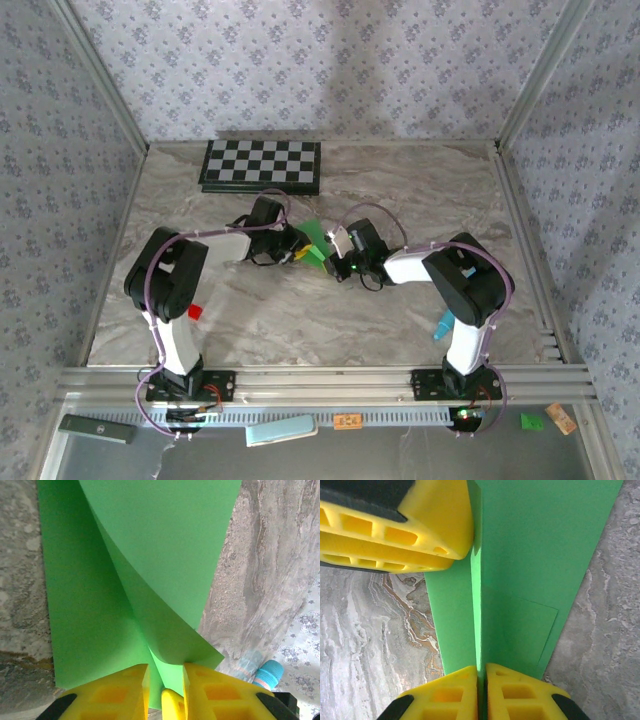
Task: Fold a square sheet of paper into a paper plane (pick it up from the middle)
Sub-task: Fourth fold the wing at the center of the table.
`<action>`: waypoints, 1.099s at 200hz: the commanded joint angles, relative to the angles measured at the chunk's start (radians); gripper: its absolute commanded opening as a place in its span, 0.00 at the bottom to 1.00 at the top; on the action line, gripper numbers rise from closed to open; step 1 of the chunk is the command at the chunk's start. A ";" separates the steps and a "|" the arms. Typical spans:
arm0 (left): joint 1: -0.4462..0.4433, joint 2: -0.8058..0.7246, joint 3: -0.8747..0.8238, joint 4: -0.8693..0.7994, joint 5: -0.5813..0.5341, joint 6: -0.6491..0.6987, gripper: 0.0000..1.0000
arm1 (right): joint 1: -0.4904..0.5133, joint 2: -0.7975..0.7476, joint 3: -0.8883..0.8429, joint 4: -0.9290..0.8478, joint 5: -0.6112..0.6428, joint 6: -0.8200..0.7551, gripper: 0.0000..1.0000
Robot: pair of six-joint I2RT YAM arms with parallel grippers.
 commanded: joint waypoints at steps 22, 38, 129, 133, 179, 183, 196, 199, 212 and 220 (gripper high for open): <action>-0.008 0.014 0.017 -0.038 -0.006 0.038 0.22 | -0.007 0.023 -0.015 0.003 -0.011 0.015 0.13; -0.008 0.028 0.024 -0.038 -0.002 0.039 0.23 | -0.008 0.023 -0.013 0.000 -0.010 0.013 0.13; -0.023 0.067 0.062 -0.118 -0.008 0.076 0.32 | -0.008 -0.008 0.009 -0.035 -0.015 0.037 0.22; -0.024 0.067 0.063 -0.122 -0.008 0.078 0.32 | -0.008 -0.008 0.010 -0.036 -0.014 0.039 0.23; -0.030 0.067 0.063 -0.136 -0.008 0.087 0.34 | -0.006 -0.013 0.028 -0.063 0.014 0.069 0.25; -0.030 0.067 0.063 -0.136 -0.008 0.086 0.34 | -0.006 -0.014 0.028 -0.066 0.016 0.070 0.25; -0.030 0.066 0.064 -0.135 -0.007 0.086 0.35 | -0.004 -0.014 0.030 -0.068 0.021 0.070 0.23; -0.030 0.065 0.065 -0.136 -0.007 0.087 0.35 | -0.003 -0.013 0.032 -0.068 0.022 0.070 0.23; -0.030 0.065 0.066 -0.135 -0.005 0.086 0.35 | -0.004 -0.007 0.033 -0.071 0.020 0.070 0.20; -0.030 0.064 0.065 -0.136 -0.005 0.086 0.35 | -0.003 -0.006 0.032 -0.071 0.019 0.070 0.17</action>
